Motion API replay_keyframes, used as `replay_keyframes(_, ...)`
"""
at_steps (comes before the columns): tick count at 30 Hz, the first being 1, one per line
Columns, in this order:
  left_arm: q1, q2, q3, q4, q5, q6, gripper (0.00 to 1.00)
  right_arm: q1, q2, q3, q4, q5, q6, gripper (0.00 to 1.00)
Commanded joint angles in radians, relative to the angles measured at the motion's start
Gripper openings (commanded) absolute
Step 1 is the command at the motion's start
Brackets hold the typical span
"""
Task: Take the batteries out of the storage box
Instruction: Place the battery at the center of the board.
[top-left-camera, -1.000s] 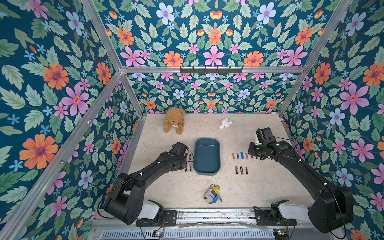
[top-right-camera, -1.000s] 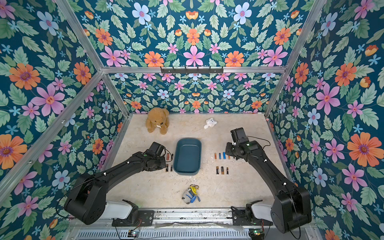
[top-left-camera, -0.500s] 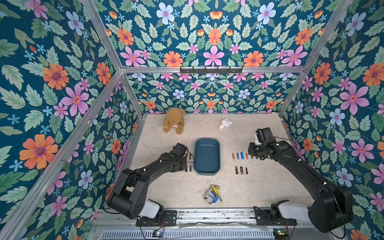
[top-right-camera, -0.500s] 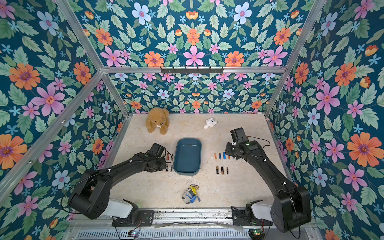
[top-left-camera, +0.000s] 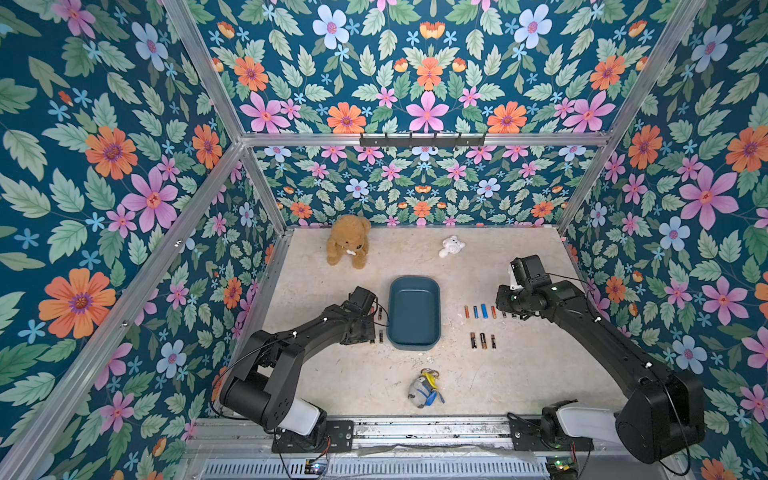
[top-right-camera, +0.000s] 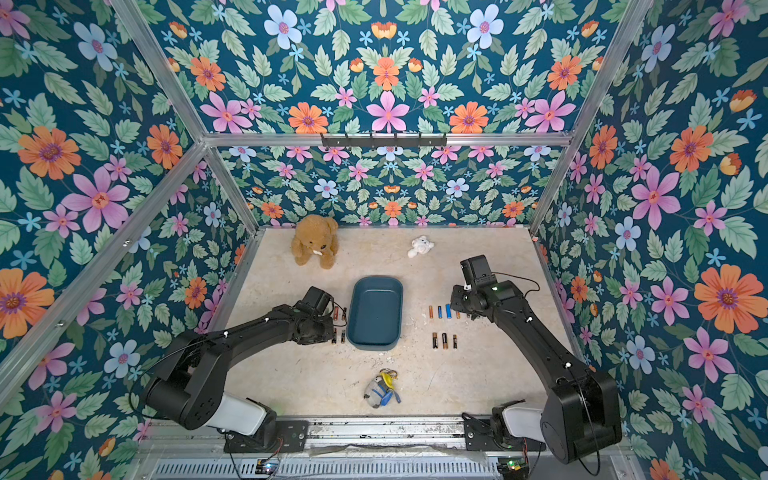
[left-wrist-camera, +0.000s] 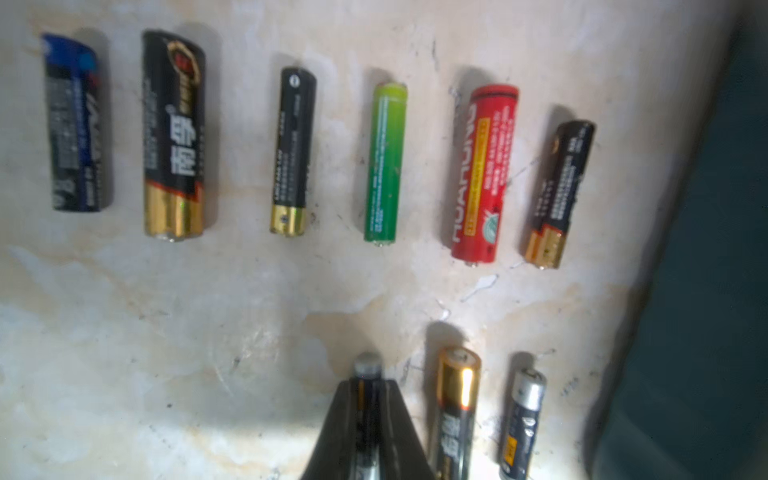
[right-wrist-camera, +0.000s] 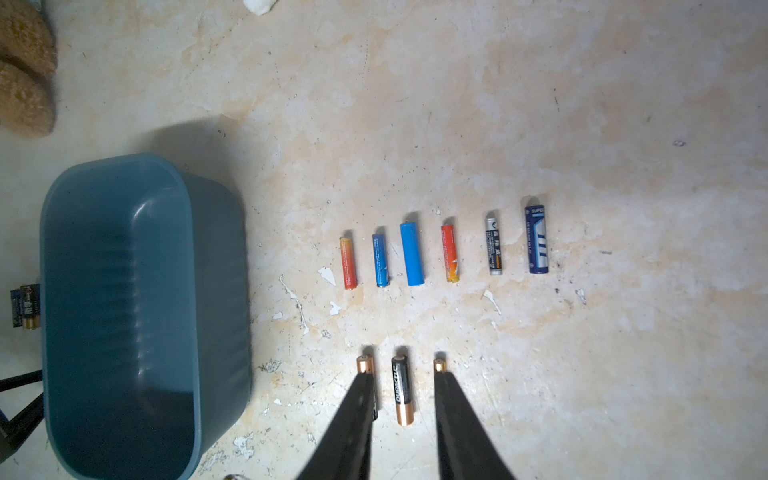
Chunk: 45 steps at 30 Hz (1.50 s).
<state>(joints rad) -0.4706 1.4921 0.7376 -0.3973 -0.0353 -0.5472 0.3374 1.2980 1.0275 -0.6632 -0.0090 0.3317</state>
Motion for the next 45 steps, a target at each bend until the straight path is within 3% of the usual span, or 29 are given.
replay_keyframes(1,0.001,0.008,0.001,0.007,0.005,0.010,0.14,0.000,0.003,0.008,-0.012,0.007,0.003,0.31)
replay_keyframes(39,0.001,-0.015,0.066,-0.066,-0.024,0.006,0.30,0.000,-0.009,0.014,-0.019,0.008,0.004,0.31)
replay_keyframes(41,0.002,-0.028,0.082,-0.081,-0.029,0.006,0.33,0.000,-0.011,0.016,-0.020,0.009,0.003,0.32)
replay_keyframes(43,0.002,-0.050,0.106,-0.096,-0.043,0.012,0.46,0.000,-0.017,0.021,-0.021,0.018,0.007,0.34)
replay_keyframes(45,0.010,-0.071,0.133,-0.104,-0.047,0.031,0.59,0.000,-0.029,0.028,-0.015,0.037,0.008,0.46)
